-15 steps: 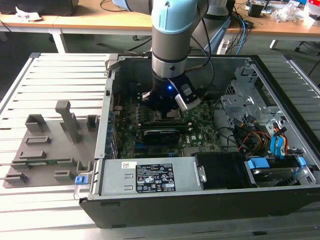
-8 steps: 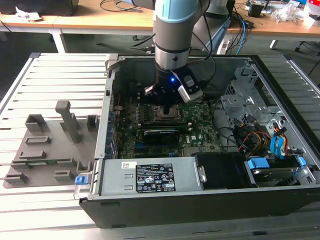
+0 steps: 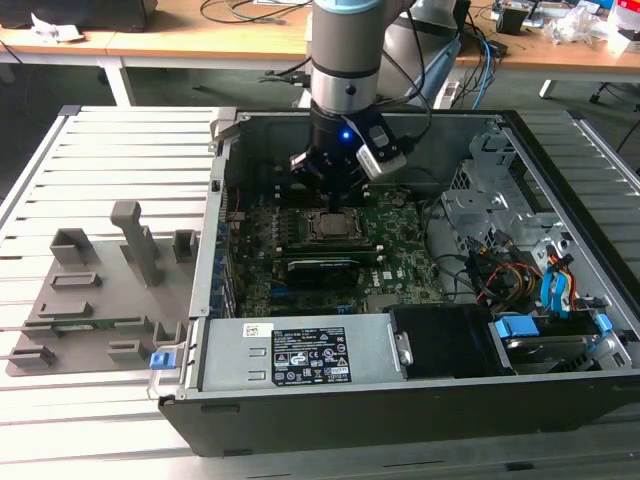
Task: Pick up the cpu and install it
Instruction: 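Install the second cpu locking lever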
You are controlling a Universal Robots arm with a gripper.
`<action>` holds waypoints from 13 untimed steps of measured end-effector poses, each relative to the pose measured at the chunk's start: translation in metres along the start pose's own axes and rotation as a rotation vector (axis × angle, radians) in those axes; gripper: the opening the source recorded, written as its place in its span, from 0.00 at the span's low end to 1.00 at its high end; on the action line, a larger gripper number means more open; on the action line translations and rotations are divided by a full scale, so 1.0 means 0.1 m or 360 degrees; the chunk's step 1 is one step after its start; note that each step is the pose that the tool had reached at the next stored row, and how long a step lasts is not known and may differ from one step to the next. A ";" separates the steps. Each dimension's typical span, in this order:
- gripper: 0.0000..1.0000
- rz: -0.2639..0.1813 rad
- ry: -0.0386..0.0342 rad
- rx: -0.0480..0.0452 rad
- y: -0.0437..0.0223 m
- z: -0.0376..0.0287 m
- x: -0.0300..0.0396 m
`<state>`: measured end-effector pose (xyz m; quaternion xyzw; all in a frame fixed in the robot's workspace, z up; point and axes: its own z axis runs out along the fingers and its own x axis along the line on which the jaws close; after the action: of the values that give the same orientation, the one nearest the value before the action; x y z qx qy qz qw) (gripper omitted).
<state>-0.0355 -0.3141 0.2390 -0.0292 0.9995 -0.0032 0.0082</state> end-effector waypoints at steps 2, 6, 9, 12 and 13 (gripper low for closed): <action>0.11 0.0000 0.0001 0.0009 0.022 -0.054 -0.002; 0.11 0.0000 0.0001 0.0017 0.043 -0.184 -0.005; 0.11 -0.0001 0.0001 0.0020 0.062 -0.356 -0.010; 0.11 0.0000 0.0001 0.0020 0.063 -0.387 -0.010; 0.11 0.0000 0.0001 0.0021 0.062 -0.389 -0.010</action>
<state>-0.0355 -0.3076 0.2779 -0.0292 0.9995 -0.0097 0.0080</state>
